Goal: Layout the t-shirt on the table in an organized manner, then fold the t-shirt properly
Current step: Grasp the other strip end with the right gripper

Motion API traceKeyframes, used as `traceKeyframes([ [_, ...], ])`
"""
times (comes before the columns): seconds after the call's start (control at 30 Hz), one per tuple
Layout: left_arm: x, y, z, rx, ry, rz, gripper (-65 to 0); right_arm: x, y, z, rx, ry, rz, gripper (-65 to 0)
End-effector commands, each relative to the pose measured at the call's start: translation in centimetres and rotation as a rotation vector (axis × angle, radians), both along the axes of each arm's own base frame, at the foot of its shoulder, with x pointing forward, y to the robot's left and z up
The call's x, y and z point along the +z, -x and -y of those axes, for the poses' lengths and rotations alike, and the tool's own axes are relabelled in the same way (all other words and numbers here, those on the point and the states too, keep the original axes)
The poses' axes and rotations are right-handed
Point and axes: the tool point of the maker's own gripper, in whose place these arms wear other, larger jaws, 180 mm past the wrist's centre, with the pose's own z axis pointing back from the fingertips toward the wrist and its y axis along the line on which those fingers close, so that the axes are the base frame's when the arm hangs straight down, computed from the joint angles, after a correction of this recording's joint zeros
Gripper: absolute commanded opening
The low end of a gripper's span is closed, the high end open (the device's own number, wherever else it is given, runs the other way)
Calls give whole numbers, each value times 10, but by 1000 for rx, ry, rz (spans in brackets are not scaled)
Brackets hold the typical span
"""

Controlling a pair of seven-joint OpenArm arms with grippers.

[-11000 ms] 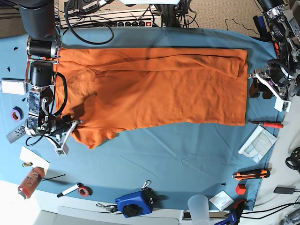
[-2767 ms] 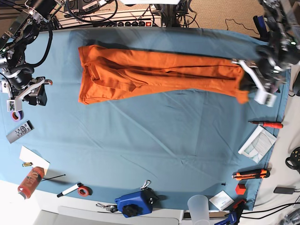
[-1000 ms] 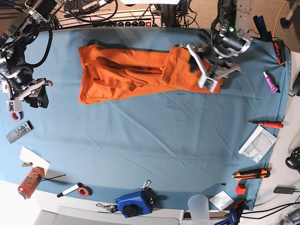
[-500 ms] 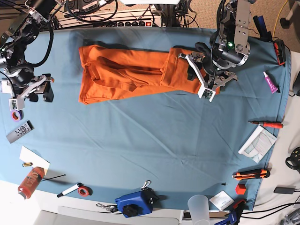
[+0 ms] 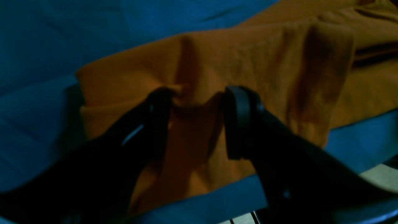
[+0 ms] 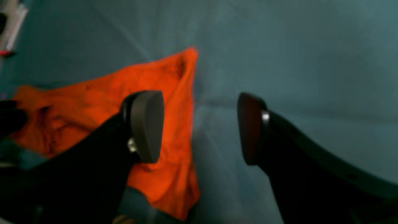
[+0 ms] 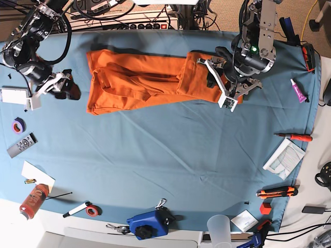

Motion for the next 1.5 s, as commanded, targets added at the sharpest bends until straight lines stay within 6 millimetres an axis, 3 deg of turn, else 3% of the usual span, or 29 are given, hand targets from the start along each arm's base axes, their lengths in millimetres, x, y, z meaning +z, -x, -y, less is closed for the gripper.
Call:
traceKeyframes([
  [0.0, 10, -6, 2, -5, 16, 42, -367, 8, -6, 3, 5, -17, 43, -283],
  [0.13, 11, -7, 2, -4, 17, 46, -367, -9, -3, -8, 17, -169, 32, -283],
  [0.3, 12, -8, 3, -4, 20, 53, -367, -33, -1, -52, 142, -276, -34, -283],
  [0.43, 12, -8, 3, -4, 19, 52, -367, -61, 10, -85, 253, -215, -149, -283],
  [0.57, 11, -8, 3, -4, 19, 51, -367, -85, 21, -95, 278, -135, -238, -286],
  [0.63, 11, -8, 3, -4, 19, 51, -367, -88, 22, -93, 271, -120, -252, -306],
  [0.73, 11, -8, 3, -3, 19, 51, -367, -94, 24, -83, 252, -73, -286, -388],
  [0.83, 11, -8, 3, -4, 19, 51, -367, -97, 26, -75, 227, -47, -307, -569],
  [0.9, 11, -8, 3, -3, 19, 51, -367, -99, 27, -70, 219, -26, -317, -650],
  [1.07, 11, -8, 3, -3, 19, 51, -367, -95, 16, -46, 196, 66, -298, -650],
  [1.33, 11, -7, 3, -3, 19, 51, -367, -57, -34, 1, 157, 226, -189, -650],
  [1.47, 12, -8, 3, -3, 19, 52, -367, -49, -43, 7, 151, 245, -170, -650],
])
